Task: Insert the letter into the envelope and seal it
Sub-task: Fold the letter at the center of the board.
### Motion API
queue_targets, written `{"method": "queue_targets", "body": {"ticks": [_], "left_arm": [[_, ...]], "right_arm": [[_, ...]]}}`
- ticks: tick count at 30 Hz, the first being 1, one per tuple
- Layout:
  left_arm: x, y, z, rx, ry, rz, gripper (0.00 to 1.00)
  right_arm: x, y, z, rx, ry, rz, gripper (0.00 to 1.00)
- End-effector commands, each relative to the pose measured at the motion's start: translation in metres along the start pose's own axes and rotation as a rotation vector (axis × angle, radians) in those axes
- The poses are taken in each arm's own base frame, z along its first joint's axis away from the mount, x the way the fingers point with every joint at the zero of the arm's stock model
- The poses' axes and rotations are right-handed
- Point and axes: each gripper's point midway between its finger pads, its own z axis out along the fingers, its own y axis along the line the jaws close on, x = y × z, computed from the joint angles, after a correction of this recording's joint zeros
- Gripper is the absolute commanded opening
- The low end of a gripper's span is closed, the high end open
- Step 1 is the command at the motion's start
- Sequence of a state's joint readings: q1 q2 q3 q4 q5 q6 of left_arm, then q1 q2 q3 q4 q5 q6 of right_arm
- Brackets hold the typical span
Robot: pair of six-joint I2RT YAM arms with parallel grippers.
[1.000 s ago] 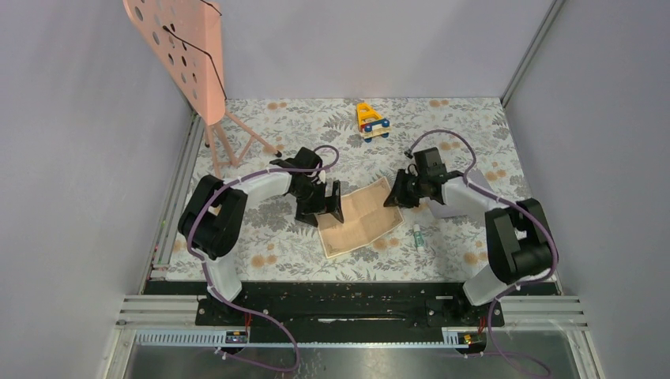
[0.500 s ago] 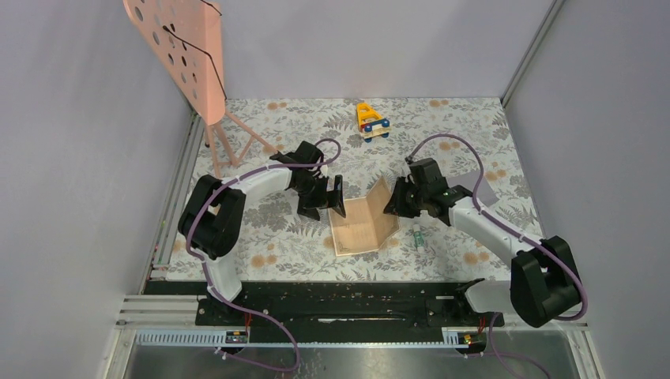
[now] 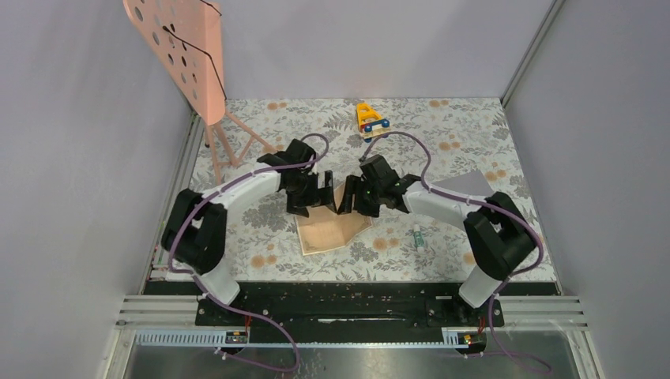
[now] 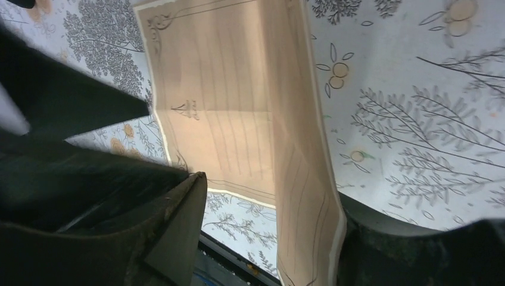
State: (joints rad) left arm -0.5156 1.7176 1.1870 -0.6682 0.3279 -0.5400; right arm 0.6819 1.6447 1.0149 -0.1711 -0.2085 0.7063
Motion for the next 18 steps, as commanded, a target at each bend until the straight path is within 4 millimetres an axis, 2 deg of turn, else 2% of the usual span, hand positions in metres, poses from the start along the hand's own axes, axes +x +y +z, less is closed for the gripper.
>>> {"method": "queue_targets", "body": {"ticks": [1, 2, 4, 7, 10, 11, 14, 18], "left_arm": [[-0.004, 0.006, -0.036, -0.051, -0.131, -0.059, 0.97], [-0.002, 0.005, -0.040, -0.046, -0.144, -0.063, 0.97], [0.002, 0.007, -0.043, -0.045, -0.148, -0.065, 0.97], [0.007, 0.012, -0.040, -0.057, -0.133, -0.048, 0.97], [0.011, 0.016, -0.036, -0.071, -0.104, -0.033, 0.97], [0.012, 0.017, -0.035, -0.074, -0.101, -0.032, 0.97], [0.015, 0.021, -0.031, -0.087, -0.095, -0.050, 0.98], [0.018, 0.010, -0.024, -0.015, -0.071, -0.069, 0.98]], "right_arm": [[-0.001, 0.019, 0.010, -0.034, 0.018, 0.022, 0.67], [-0.002, 0.016, 0.009, -0.026, 0.007, 0.024, 0.66], [-0.006, 0.010, 0.005, -0.002, -0.040, 0.032, 0.56], [-0.013, -0.002, -0.006, 0.055, -0.104, 0.039, 0.25], [-0.012, -0.018, -0.015, 0.118, -0.128, 0.026, 0.03], [-0.012, -0.023, -0.019, 0.139, -0.132, 0.016, 0.00], [-0.009, -0.044, -0.035, 0.220, -0.166, -0.020, 0.00], [-0.003, -0.076, -0.066, 0.354, -0.208, -0.079, 0.00]]}}
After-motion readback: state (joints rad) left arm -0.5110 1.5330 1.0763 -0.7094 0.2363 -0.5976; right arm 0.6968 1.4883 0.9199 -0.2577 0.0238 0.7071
